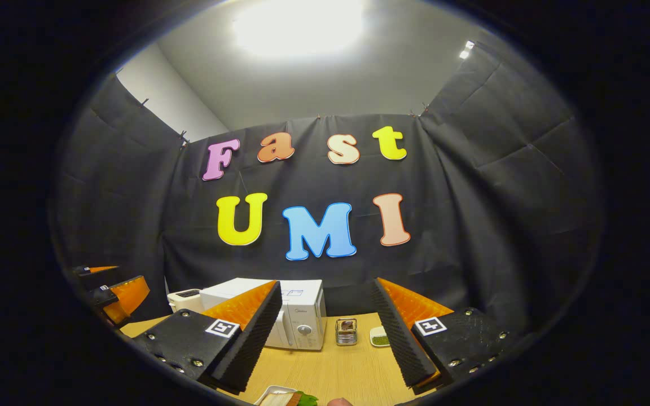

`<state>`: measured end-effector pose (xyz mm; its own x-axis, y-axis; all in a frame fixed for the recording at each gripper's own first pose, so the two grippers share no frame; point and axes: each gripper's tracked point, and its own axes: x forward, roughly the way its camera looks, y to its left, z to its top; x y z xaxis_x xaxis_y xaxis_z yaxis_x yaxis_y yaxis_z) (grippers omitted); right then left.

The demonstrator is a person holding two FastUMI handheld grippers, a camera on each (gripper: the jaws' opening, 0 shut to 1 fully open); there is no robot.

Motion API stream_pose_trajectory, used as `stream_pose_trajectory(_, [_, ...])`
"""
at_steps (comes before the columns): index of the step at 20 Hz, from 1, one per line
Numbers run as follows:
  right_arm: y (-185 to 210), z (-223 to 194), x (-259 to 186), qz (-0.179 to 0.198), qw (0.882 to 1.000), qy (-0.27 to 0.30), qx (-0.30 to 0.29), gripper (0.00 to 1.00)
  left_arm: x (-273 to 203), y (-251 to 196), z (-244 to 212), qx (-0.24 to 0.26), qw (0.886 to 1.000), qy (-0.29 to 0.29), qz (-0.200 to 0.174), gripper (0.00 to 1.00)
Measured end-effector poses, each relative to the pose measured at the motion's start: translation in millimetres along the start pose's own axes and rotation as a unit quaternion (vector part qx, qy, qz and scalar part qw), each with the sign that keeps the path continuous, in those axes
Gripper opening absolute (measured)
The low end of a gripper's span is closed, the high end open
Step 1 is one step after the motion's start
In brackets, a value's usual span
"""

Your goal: Open the microwave oven with the left hand, put the food in, and close the microwave oven.

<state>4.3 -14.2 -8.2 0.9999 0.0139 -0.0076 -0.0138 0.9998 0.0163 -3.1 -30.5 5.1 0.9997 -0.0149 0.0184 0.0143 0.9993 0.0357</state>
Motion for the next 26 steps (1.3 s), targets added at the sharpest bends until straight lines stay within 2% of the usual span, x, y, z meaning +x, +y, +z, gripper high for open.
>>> stream_pose_trajectory(7, [-14, -12, 4, 0.021, 1.000, 0.009, 0.008, 0.97, 10, -23, -7, 0.010, 1.000, 0.006, 0.012, 0.99])
stream_pose_trajectory(13, [-32, -27, 11, 0.008, 0.999, 0.031, 0.021, 0.97, 63, -46, -18, 0.000, 1.000, 0.001, 0.001, 0.94])
stream_pose_trajectory(17, [-41, -32, 22, -0.022, 0.999, 0.039, 0.019, 0.98, 117, -59, -34, -0.002, 1.000, -0.005, -0.024, 0.96])
stream_pose_trajectory(19, [-40, -27, 28, -0.036, 0.999, 0.035, 0.014, 0.99, 142, -64, -45, -0.007, 0.999, -0.003, -0.037, 0.94])
stream_pose_trajectory(20, [-42, -31, 30, -0.046, 0.998, 0.038, 0.011, 0.98, 155, -66, -54, -0.010, 0.999, 0.001, -0.045, 0.99])
stream_pose_trajectory(24, [-39, -32, 39, -0.077, 0.996, 0.039, 0.008, 0.99, 200, -88, -84, -0.011, 0.996, 0.012, -0.082, 0.94])
stream_pose_trajectory(26, [-39, -34, 41, -0.093, 0.995, 0.039, 0.006, 0.98, 217, -102, -105, -0.014, 0.994, 0.025, -0.102, 0.97])
